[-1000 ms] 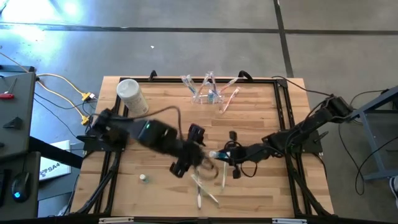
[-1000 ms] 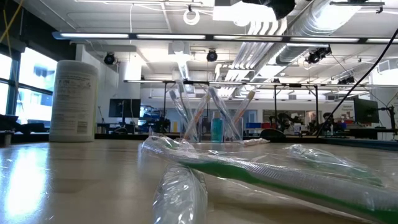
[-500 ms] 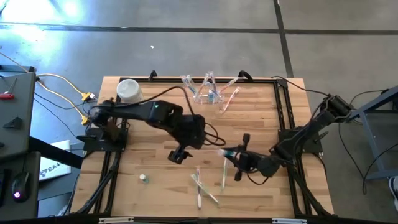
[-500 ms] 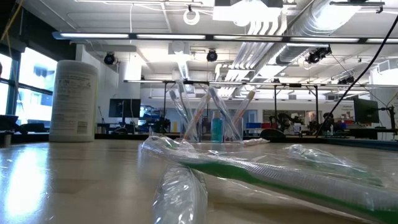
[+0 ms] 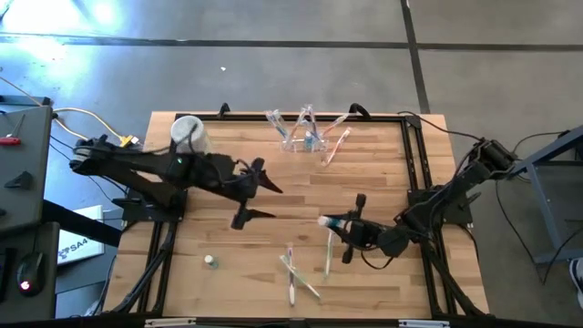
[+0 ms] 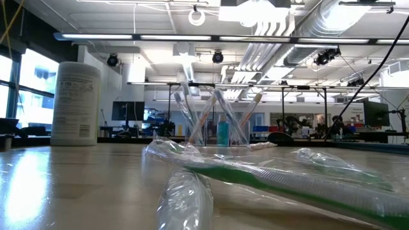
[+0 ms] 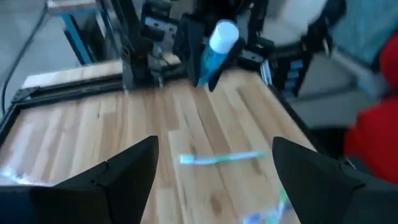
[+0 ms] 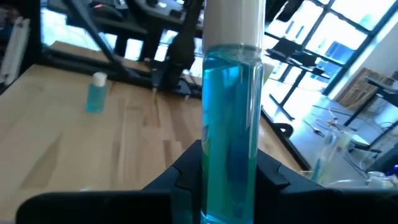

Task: Pick & Place toothbrushing station
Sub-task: Put the top mouthwash into the transparent organizer

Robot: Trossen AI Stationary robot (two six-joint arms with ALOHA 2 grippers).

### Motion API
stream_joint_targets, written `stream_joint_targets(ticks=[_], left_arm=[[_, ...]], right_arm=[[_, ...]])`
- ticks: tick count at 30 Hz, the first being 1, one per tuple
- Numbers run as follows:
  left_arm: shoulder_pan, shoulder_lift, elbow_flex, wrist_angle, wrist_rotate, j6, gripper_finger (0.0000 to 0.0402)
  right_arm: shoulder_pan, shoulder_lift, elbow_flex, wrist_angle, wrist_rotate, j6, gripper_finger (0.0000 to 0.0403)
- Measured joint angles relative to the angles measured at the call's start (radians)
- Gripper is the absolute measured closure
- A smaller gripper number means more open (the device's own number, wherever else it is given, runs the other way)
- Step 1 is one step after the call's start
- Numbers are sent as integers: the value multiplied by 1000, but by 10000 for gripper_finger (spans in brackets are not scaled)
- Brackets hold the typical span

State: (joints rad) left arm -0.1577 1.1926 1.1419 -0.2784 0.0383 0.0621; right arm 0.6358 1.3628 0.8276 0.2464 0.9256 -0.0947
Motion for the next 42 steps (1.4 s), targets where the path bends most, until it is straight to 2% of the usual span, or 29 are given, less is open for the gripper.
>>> stream_joint_targets(ticks=[3, 5, 8, 11, 16, 19, 29, 37, 42], left_arm=[[1, -14, -208, 324, 0, -57, 91], [1, -9, -324, 529, 65, -57, 91], [1, 45, -445, 841, 200, 4, 91], [0, 94, -488, 1030, 216, 68, 91], [1, 173, -475, 1066, 98, 173, 91], [1, 234, -446, 1139, 88, 179, 91], [1, 368, -308, 1169, 110, 215, 91], [1, 397, -258, 1164, 114, 220, 92], [0, 397, -256, 1166, 160, 218, 118]], right_arm=[[-36, 0, 0, 37, -32, -15, 335], [-62, 0, 0, 45, -72, -15, 335], [-96, 0, 0, 47, -127, -6, 335], [-122, 10, 0, 62, -163, 1, 335], [-155, 21, 0, 133, -302, -15, 335], [-173, 38, 0, 155, -357, -15, 335], [-200, 52, 0, 175, -376, -5, 335], [-205, 53, 0, 166, -379, -4, 335], [-204, 53, 0, 162, -379, -8, 335]])
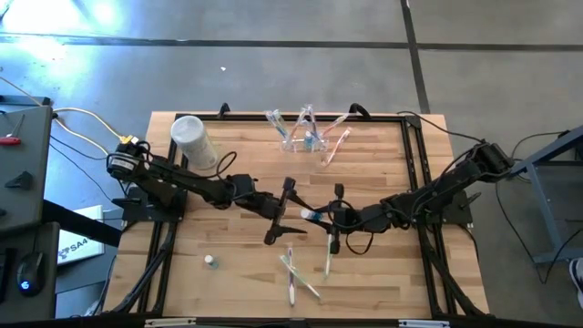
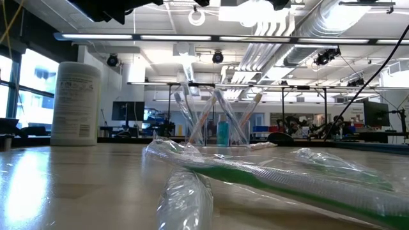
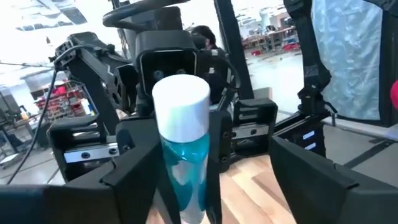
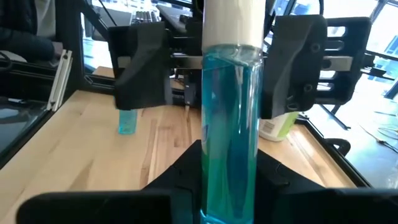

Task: Pick & Place toothbrushing station
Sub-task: Put the top mouthwash into the transparent organizer

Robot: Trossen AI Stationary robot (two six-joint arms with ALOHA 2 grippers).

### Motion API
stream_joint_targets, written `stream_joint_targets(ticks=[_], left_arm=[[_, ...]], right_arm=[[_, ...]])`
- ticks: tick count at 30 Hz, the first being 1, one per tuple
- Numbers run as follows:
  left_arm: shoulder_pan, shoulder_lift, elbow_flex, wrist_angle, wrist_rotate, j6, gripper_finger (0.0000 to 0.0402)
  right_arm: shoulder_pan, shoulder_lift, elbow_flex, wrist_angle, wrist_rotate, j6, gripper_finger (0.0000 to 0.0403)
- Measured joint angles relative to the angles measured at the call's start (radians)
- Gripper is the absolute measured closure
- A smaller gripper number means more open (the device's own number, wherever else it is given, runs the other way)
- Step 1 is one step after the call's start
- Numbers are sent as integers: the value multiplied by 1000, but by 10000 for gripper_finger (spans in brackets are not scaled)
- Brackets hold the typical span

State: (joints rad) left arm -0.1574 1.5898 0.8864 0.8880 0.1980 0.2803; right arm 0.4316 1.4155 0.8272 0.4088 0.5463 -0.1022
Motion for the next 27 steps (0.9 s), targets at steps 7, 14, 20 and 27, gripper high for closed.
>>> stream_joint_targets(ticks=[7, 14, 20, 27], left_arm=[[0, 5, 0, 13, -2, -23, 178], [0, 5, 0, 22, -17, -23, 217], [1, 16, 0, 38, -29, -23, 230], [1, 18, 15, 21, -36, -23, 232]], right_arm=[[0, 0, 0, 5, -3, -4, 335], [0, 0, 0, 8, -1, -8, 335], [-8, 0, 0, 8, -2, -11, 335], [-13, 0, 0, 7, -1, -10, 335]])
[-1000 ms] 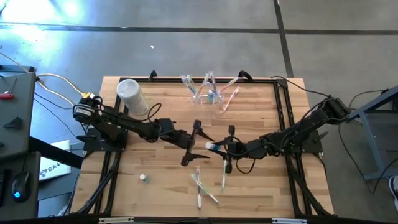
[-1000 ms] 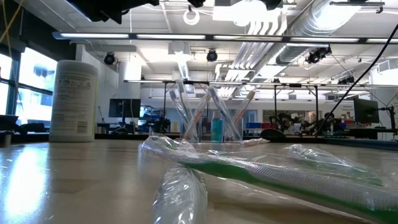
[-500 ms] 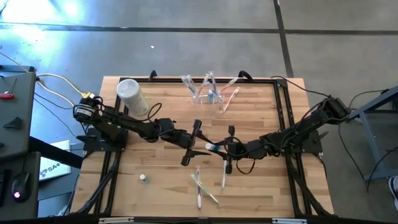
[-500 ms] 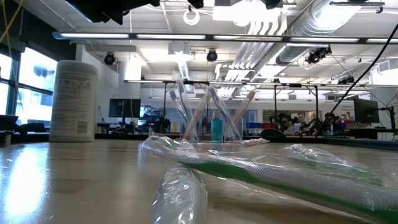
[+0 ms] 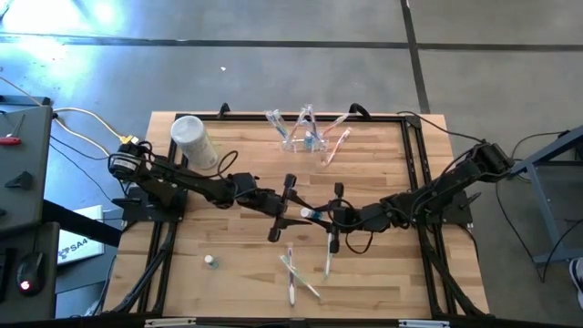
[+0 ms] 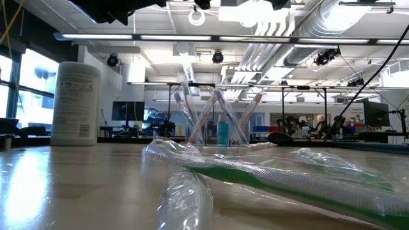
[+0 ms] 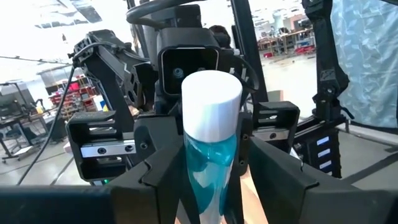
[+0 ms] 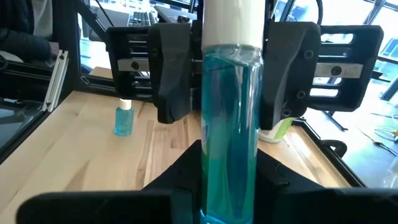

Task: Pick & Place toothbrushing station
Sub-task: Put the top mouthwash into the transparent organizer

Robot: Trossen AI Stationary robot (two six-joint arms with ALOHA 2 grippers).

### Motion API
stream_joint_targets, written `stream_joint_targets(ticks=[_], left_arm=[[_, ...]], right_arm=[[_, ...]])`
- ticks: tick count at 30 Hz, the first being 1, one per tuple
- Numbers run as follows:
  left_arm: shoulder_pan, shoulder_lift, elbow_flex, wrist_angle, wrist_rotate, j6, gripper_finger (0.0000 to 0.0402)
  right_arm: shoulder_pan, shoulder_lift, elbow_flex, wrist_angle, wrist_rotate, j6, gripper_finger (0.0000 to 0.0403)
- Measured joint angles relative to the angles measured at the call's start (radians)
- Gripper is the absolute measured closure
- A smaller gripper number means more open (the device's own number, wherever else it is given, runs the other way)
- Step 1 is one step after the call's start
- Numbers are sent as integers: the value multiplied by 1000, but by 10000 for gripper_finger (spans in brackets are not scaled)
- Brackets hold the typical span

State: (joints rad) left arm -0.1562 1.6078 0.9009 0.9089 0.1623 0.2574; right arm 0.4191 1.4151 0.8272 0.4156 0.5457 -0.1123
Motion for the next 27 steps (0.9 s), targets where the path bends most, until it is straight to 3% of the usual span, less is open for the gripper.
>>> stream_joint_targets(ticks=[9, 17, 21, 27], left_arm=[[-1, 1, 2, -9, -65, 1, 238], [0, 1, 2, -14, -69, 17, 331], [0, 1, 2, -27, -71, 27, 338], [0, 1, 2, -69, -80, 55, 338]], right_arm=[[-1, 0, 0, -1, 6, 3, 335], [-7, 0, 0, -3, 2, 7, 335], [-23, -1, 0, -24, -36, 41, 331], [-29, -1, 0, -74, -40, 119, 229]])
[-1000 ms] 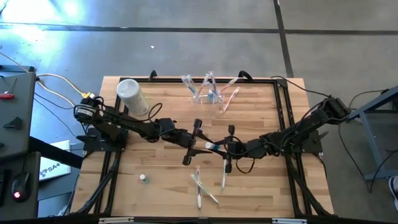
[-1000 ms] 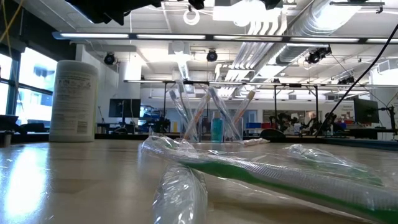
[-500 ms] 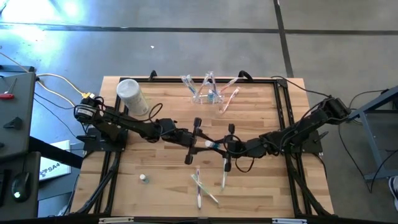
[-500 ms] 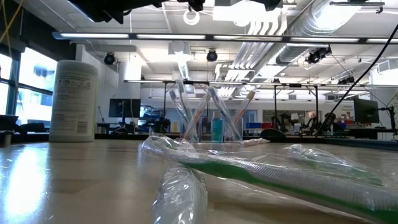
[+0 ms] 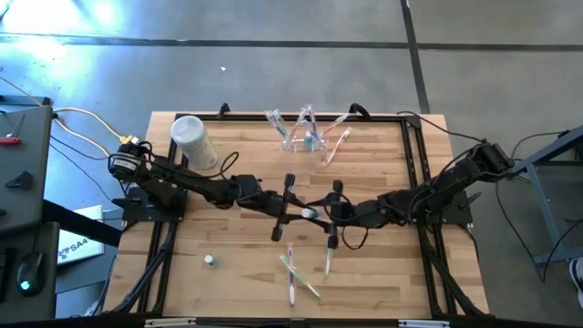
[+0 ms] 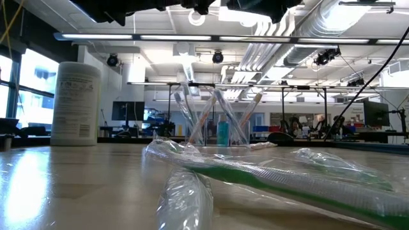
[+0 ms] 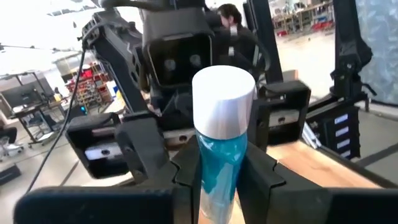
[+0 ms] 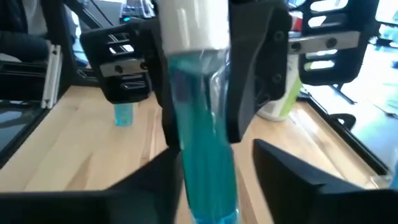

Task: Pick & Place toothbrushing station
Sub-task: Put the top mouthwash into the transparent organizer

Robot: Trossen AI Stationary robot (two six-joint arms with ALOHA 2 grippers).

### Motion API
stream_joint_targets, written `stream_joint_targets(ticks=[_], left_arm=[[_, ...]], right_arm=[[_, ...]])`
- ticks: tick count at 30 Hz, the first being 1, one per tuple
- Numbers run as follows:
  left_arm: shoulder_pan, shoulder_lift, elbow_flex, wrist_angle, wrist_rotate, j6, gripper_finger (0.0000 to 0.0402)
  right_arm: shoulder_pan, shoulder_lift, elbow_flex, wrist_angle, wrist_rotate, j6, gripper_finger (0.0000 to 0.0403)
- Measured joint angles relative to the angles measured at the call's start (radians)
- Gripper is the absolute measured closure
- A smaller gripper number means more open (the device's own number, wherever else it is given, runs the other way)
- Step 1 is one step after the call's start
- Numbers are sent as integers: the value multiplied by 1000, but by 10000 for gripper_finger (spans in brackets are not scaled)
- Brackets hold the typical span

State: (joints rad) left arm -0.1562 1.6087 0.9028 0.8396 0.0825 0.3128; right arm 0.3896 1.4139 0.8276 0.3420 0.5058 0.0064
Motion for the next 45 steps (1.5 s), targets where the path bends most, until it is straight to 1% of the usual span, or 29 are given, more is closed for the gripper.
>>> stream_joint_targets(ticks=[5, 9, 12, 15, 18, 21, 24, 28, 32, 36, 45], left_arm=[[-1, -38, 0, -131, -47, 2, 338], [-1, -88, 0, -287, -68, -2, 338], [-1, -114, 0, -396, -68, -14, 338], [-1, -115, 0, -445, -68, -30, 338], [-1, -107, 0, -427, -65, -29, 338], [-1, -98, 0, -416, -51, -29, 338], [-1, -99, 0, -395, -46, -29, 338], [-1, -99, 0, -386, -45, -29, 338], [-1, -99, 0, -396, -46, -29, 338], [-1, -99, 0, -394, -46, -29, 338], [-1, -99, 0, -394, -48, -29, 338]], right_arm=[[25, -15, 0, -96, 81, 27, 150], [69, -40, 0, -182, 156, 51, 115], [104, -57, 0, -183, 170, 46, 110], [134, -66, 0, -139, 173, -6, 116], [141, -68, 0, -55, 173, -81, 125], [127, -67, 0, -22, 171, -117, 132], [97, -67, 0, -15, 138, -112, 137], [49, -65, 0, -9, 22, -110, 141], [7, -35, 0, 32, -33, -117, 144], [-29, -11, 1, 93, -156, -129, 144], [-77, 15, 0, 117, -244, -133, 144]])
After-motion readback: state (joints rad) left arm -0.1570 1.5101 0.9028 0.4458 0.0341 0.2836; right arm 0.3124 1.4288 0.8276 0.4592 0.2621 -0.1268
